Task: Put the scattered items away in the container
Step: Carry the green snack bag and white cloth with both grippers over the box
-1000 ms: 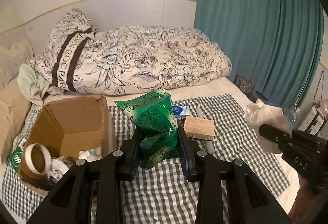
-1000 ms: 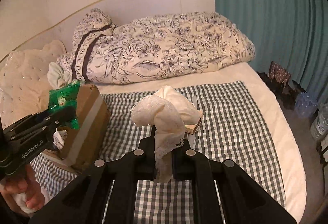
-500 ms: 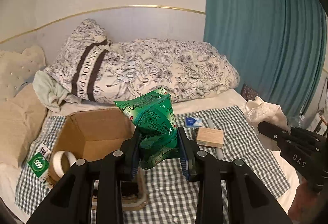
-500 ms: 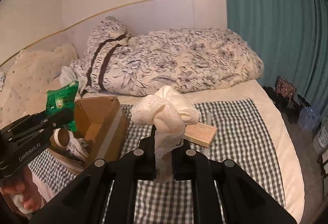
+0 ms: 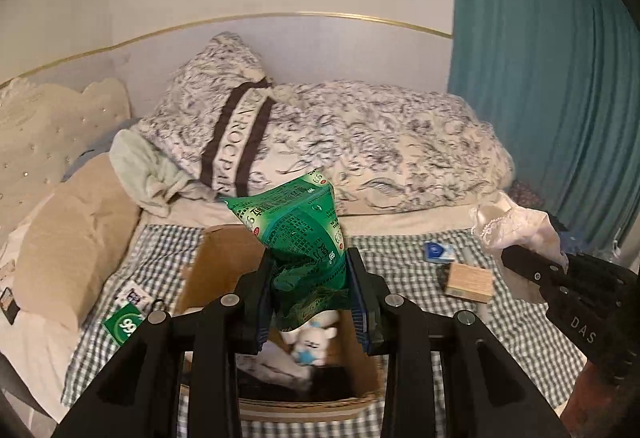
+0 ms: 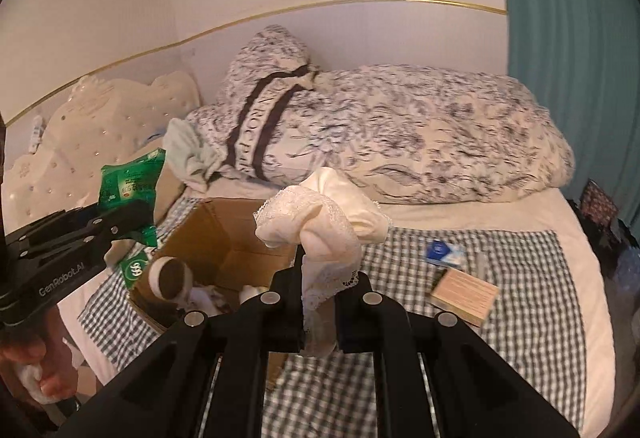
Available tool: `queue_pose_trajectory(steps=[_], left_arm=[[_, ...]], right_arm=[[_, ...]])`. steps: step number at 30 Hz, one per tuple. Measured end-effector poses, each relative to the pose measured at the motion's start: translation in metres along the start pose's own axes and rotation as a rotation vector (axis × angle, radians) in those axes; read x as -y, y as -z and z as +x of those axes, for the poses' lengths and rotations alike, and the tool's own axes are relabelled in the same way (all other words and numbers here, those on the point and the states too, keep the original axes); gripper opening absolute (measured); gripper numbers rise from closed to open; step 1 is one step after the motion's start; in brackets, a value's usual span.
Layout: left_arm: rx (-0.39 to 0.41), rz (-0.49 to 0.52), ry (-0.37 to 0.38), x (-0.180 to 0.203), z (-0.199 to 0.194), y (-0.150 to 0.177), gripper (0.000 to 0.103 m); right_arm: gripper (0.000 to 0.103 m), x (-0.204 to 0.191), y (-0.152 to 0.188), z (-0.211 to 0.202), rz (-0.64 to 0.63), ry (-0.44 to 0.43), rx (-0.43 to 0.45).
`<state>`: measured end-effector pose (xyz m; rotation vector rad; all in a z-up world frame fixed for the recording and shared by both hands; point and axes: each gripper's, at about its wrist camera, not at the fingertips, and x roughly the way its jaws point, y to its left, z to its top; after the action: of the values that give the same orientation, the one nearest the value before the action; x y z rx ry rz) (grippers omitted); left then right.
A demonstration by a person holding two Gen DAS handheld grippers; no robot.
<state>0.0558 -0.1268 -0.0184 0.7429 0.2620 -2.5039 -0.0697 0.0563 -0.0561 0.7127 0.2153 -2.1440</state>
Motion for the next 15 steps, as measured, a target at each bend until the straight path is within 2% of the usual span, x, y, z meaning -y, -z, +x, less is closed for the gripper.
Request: queue_pose_trajectory(steps=[6,15], left_arm=[[-0.023,-0.012,-0.029,-0.025,0.011,0.003,0.033],[-0.107,-0.037,-0.037,-0.042,0.046,0.014,0.033]], right_arm=[[0.009,-0.027,-0.001,0.024,-0.029,-0.041,-0.022],[0.009,-0.051,0.003,0.059,-0.059,-0.068,-0.069]])
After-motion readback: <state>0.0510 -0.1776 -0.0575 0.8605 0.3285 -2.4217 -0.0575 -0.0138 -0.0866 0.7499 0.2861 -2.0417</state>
